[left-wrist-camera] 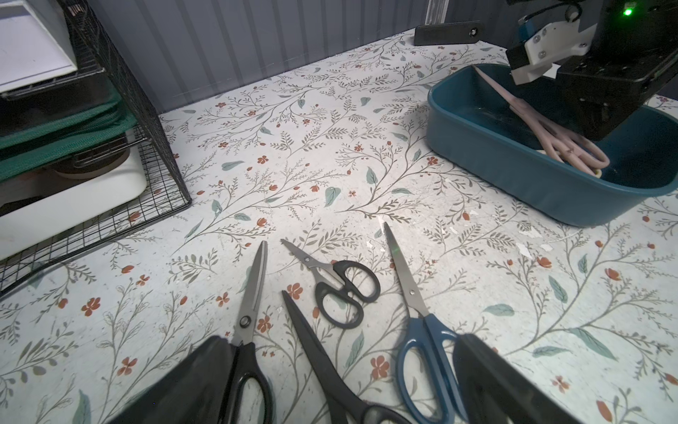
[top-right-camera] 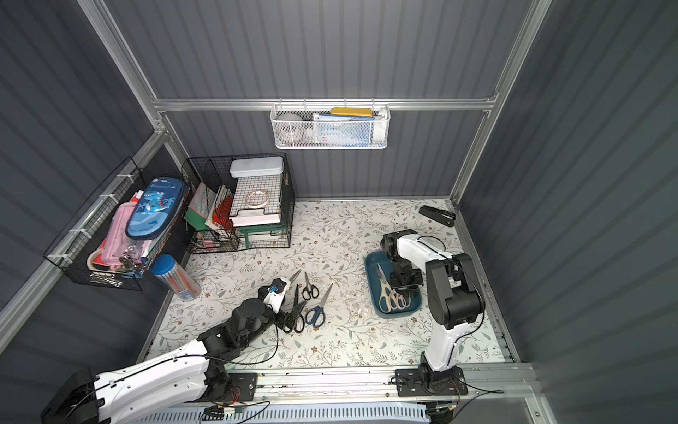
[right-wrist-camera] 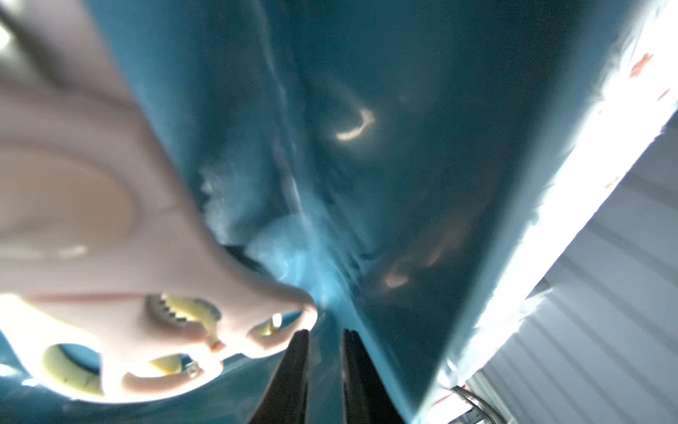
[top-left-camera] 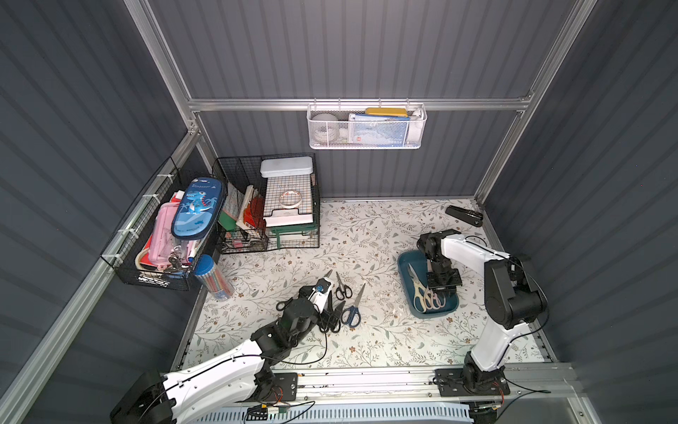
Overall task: Put the scissors into the storage box
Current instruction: Place the scissors in the storage box, then pick up the scissors from the center of the board.
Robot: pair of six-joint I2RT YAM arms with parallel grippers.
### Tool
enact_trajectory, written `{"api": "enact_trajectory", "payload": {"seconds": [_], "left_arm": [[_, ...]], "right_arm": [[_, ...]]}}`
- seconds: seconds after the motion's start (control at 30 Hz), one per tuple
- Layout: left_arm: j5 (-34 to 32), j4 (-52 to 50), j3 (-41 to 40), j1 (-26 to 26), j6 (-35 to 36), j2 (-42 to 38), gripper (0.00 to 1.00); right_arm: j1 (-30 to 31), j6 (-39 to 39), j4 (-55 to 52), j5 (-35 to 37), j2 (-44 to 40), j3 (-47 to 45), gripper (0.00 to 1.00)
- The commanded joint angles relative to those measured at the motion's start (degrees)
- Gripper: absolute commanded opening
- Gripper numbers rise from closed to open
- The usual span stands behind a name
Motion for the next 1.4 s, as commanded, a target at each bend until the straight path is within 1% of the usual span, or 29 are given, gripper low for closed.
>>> {"api": "enact_trajectory", "payload": {"seconds": [0.0,0.17,0.23,0.33,0.4,0.47,0.53,0.6,0.63,0.7,0.77,0.83,0.9,0.97,1.03,1.1,1.2,1.37], "left_arm": [[-0.21,-0.09,-0.15,0.02,-0.16,-0.28,0.99],[0.00,-0.19,0.06,0.07,-0.02,-0.04,0.99],[-0.48,-0.29,0.14,0.04,-0.33,-0.08,0.99],[-0.48,-0.24,0.01,0.07,-0.29,-0.29,0.99],[-0.84,-0.44,-0.22,0.01,-0.60,-0.93,0.99],[-1.88,-0.58,-0.39,0.04,-1.16,-1.92,0.99],[-5.44,-1.53,-0.72,0.05,-2.74,-3.79,1.00],[-7.98,-3.62,-0.87,0.00,-4.55,-6.26,0.99],[-10.49,-4.85,-0.92,0.07,-6.18,-7.46,0.99],[-13.96,-6.46,-0.91,0.17,-8.06,-8.89,1.00],[-14.95,-6.98,-0.88,0.09,-8.65,-9.39,0.99],[-15.41,-7.34,-0.60,0.09,-8.99,-8.97,0.99],[-14.58,-7.02,-0.29,0.11,-8.68,-7.96,0.99],[-13.93,-6.86,0.06,0.11,-8.46,-6.62,0.99],[-14.24,-6.70,0.59,0.13,-8.63,-5.06,1.00],[-13.74,-6.60,1.07,0.09,-8.49,-3.60,0.99],[-13.18,-6.36,1.52,0.09,-8.37,-2.16,0.99],[-13.30,-6.53,1.47,0.17,-8.49,-2.28,0.99]], "right_arm": [[-0.18,1.14,-2.94,0.80,-2.75,0.84,0.30],[0.08,1.53,-3.34,-0.04,-5.64,2.96,0.30],[0.08,2.53,-3.95,0.18,-6.69,5.15,0.30],[1.53,1.46,-0.57,-4.45,-9.38,7.31,0.31],[2.84,1.19,0.36,-4.81,-10.89,8.98,0.32],[5.32,0.87,3.34,-5.45,-13.24,9.68,0.35],[9.66,-0.68,11.04,-8.78,-16.69,7.61,0.40],[14.76,0.35,17.02,-11.49,-18.34,6.13,0.42],[17.42,1.98,19.28,-13.01,-18.33,5.87,0.42],[21.82,5.61,22.99,-15.72,-16.65,5.55,0.42],[25.60,9.46,24.43,-16.01,-12.86,6.15,0.42],[28.20,12.20,20.93,-17.39,-7.01,9.76,0.40],[30.46,13.28,17.08,-16.60,-1.55,13.00,0.39],[31.73,13.14,11.37,-18.22,3.72,17.01,0.38],[33.23,11.92,8.00,-20.16,7.32,18.85,0.37],[34.46,10.56,7.41,-21.98,8.84,18.22,0.37],[35.48,7.99,7.07,-26.81,10.61,17.55,0.38],[37.30,6.89,6.84,-28.19,13.25,17.69,0.38]]}}
